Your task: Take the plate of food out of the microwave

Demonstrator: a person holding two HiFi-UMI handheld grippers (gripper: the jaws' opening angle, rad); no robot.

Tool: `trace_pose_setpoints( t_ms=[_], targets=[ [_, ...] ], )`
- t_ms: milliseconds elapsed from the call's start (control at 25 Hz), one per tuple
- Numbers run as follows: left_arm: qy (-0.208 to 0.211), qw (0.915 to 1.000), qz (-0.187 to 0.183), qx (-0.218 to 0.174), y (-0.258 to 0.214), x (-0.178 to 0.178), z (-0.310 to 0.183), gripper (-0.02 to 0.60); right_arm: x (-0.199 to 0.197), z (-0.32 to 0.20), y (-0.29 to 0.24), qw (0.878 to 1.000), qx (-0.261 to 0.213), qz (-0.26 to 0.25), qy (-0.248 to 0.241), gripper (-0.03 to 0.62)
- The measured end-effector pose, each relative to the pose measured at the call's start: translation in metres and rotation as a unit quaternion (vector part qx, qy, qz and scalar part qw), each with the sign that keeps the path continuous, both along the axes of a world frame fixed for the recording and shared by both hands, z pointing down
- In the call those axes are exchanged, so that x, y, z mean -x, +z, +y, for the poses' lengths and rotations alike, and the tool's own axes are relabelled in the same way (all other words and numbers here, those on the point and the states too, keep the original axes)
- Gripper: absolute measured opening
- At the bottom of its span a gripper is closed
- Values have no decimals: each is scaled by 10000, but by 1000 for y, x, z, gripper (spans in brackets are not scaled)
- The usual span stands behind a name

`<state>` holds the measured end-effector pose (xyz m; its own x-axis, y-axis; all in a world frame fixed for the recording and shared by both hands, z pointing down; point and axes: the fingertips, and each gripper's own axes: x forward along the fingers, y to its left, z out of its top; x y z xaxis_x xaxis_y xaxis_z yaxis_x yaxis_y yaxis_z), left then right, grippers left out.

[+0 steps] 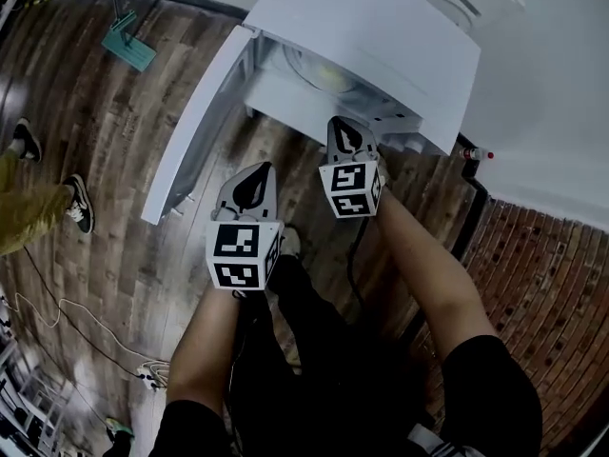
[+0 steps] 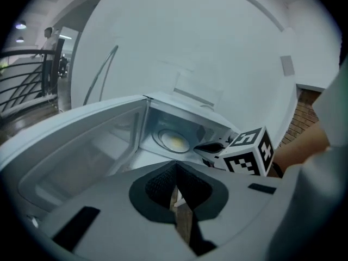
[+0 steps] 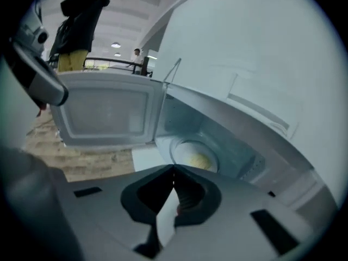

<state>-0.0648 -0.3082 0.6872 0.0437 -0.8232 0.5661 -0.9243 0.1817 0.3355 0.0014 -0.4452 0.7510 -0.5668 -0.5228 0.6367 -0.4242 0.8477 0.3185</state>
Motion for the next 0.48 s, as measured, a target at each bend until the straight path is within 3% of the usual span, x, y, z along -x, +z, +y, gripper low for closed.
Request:
trace_pose_setpoints(
  t_ms=[80,120,240,360,480],
  targets=[
    [-59,10000,45,17,14,2,2,-8,7,-7,16,9980,-311,394,-382,22],
    [-90,9999,56,22,19,4,4,-8,10,-10,23,9958,-447,574,-550,60],
    [-204,9997,87,43,32,12,13,-8,21,-16,41,9842,-954,1109,-998,94],
    [-370,9992,146,63,40,21,24,-8,32,-26,62,9615,-1516,1821,-1391,152],
    [-477,9986,195,124,47,27,36,-8,42,-39,78,9348,-2030,2420,-1626,167]
  ],
)
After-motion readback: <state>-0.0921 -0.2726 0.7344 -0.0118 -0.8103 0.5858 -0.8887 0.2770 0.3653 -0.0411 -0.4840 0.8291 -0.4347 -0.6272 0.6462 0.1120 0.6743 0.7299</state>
